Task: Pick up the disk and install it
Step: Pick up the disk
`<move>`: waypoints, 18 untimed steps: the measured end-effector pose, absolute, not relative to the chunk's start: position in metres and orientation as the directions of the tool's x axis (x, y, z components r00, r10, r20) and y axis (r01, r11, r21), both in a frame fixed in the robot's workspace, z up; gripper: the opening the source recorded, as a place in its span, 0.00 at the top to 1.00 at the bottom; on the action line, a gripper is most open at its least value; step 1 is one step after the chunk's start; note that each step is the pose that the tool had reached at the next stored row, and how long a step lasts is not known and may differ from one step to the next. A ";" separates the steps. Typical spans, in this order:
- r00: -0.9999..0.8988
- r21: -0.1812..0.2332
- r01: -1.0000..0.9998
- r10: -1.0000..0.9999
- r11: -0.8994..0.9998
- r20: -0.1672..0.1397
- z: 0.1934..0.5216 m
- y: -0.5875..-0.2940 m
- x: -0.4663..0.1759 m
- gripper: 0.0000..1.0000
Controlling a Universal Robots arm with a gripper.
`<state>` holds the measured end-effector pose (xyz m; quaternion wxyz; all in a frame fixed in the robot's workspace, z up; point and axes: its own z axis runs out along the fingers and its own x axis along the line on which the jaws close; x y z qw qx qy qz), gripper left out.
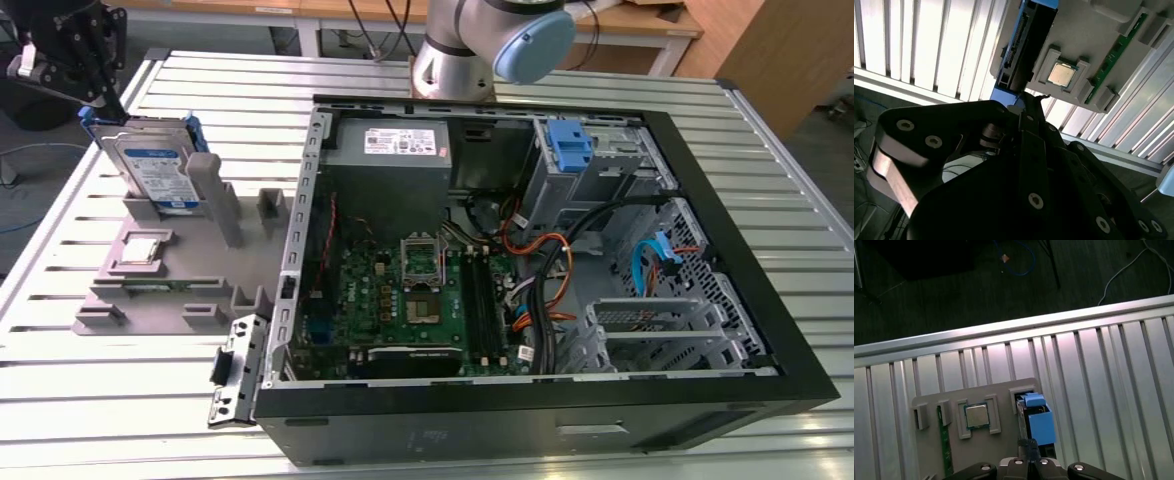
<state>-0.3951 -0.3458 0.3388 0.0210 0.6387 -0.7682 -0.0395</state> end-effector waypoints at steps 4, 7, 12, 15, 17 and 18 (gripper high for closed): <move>-0.183 0.088 -0.980 -0.983 0.181 -0.018 0.339 -0.346 -0.395 0.90; -0.173 0.088 -0.981 -0.985 0.171 -0.018 0.339 -0.346 -0.395 0.90; -0.099 0.087 -0.991 -0.995 0.097 -0.018 0.339 -0.346 -0.395 0.90; -0.047 0.087 -0.995 -0.999 0.045 -0.018 0.339 -0.346 -0.395 0.90; -0.015 0.088 -0.996 -1.000 0.013 -0.018 0.339 -0.346 -0.395 0.90; -0.006 0.088 -0.996 -1.000 0.004 -0.018 0.339 -0.346 -0.395 0.90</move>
